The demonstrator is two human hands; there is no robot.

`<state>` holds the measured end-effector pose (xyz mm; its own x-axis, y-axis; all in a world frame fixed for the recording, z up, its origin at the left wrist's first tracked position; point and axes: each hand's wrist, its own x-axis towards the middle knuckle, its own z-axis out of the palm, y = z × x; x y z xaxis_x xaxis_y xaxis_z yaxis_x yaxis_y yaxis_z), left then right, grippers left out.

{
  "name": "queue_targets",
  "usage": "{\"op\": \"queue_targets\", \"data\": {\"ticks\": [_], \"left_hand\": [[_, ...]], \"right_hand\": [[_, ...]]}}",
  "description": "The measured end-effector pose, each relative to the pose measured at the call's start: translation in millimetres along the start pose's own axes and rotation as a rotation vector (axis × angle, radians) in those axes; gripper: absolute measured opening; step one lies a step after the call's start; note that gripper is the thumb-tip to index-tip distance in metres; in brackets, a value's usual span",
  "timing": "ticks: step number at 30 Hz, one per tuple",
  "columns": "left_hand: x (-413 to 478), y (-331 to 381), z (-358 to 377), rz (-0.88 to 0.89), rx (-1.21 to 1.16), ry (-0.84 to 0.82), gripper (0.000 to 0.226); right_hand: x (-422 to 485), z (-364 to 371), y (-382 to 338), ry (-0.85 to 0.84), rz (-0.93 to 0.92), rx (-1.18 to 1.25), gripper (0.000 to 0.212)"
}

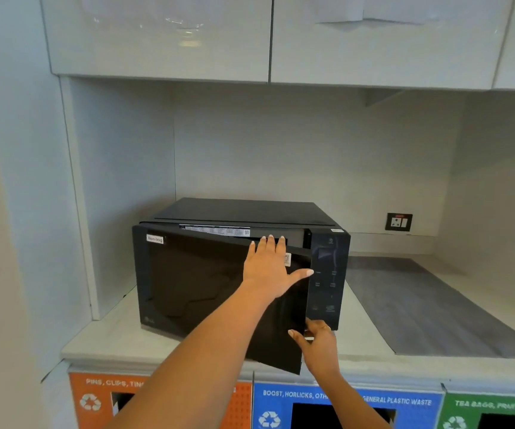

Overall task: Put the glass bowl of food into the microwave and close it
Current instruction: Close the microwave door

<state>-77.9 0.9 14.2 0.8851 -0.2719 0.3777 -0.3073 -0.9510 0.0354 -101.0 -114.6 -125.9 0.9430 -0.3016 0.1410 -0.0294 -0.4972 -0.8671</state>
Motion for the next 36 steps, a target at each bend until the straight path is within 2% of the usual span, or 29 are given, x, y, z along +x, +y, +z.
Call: {"op": "queue_targets", "data": {"ticks": [9, 16, 20, 23, 30, 36], "left_hand": [[42, -1, 22, 0.014, 0.041, 0.012, 0.097], [61, 0, 29, -0.003, 0.048, 0.015, 0.097], [67, -1, 32, -0.002, 0.052, 0.025, 0.098], [69, 0, 32, -0.008, 0.059, 0.014, 0.097], [75, -1, 34, -0.017, 0.049, 0.009, 0.097], [82, -3, 37, -0.023, 0.055, 0.012, 0.097]], "right_hand": [[41, 5, 5, 0.032, 0.028, -0.002, 0.053], [64, 17, 10, 0.136, 0.022, 0.018, 0.056], [72, 20, 10, 0.313, 0.030, 0.099, 0.082], [77, 20, 13, 0.392, 0.068, 0.023, 0.101], [92, 20, 21, 0.394, 0.144, -0.162, 0.128], [102, 20, 23, 0.370, 0.189, -0.195, 0.135]]}}
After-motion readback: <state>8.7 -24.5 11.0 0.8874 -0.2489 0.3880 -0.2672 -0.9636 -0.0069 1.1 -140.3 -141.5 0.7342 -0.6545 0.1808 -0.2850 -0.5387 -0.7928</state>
